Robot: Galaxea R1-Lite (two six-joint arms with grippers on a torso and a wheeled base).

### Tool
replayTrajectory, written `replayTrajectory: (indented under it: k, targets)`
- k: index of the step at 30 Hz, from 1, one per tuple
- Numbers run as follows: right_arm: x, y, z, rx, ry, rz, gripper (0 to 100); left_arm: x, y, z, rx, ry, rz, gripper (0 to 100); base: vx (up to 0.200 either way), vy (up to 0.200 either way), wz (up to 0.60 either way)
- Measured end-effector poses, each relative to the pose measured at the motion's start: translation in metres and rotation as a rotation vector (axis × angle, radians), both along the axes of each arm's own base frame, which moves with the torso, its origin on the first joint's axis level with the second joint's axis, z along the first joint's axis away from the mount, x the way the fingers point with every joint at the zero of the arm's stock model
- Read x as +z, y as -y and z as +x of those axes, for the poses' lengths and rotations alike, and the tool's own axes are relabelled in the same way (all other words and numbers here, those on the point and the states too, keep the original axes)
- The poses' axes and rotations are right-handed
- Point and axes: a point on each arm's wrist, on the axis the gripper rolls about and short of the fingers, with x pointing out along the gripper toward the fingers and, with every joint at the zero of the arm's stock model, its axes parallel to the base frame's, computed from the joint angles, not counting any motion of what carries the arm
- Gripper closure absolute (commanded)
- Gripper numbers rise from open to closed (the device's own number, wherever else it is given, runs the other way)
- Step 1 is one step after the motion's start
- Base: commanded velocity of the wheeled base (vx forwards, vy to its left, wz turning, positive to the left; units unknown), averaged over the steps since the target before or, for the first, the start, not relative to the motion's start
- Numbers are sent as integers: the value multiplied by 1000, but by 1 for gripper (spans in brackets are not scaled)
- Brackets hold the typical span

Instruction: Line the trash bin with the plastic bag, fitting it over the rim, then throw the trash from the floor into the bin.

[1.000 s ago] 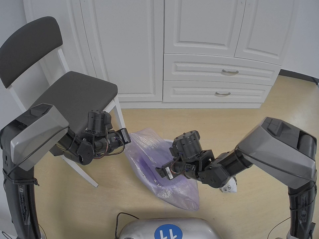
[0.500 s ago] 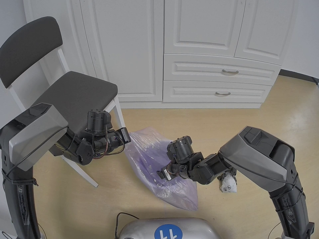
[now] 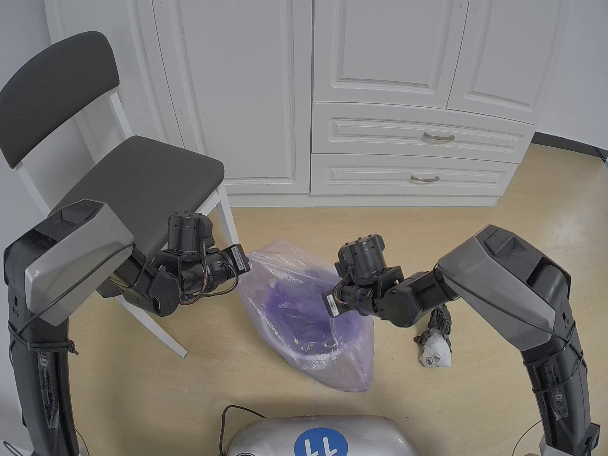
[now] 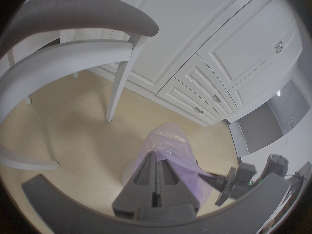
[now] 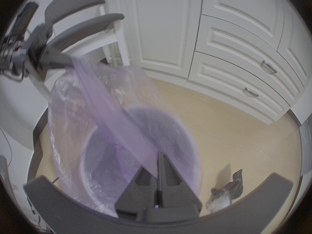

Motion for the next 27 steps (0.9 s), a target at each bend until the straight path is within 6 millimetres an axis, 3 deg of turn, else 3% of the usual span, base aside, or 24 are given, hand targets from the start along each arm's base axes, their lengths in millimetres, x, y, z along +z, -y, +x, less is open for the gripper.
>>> replayTrajectory:
  k: [8,9,27]
  targets:
    - [20,16,29,-66,80,49,100,-13,1,2,-5,-14,1,100,0,0,0]
    - [21,17,32,-73,88,54,100,-15,1,1,-8,-21,3,0,0,0,0]
    - [26,18,66,-109,164,66,100,-26,-3,-16,-96,-26,123,0,0,0,0]
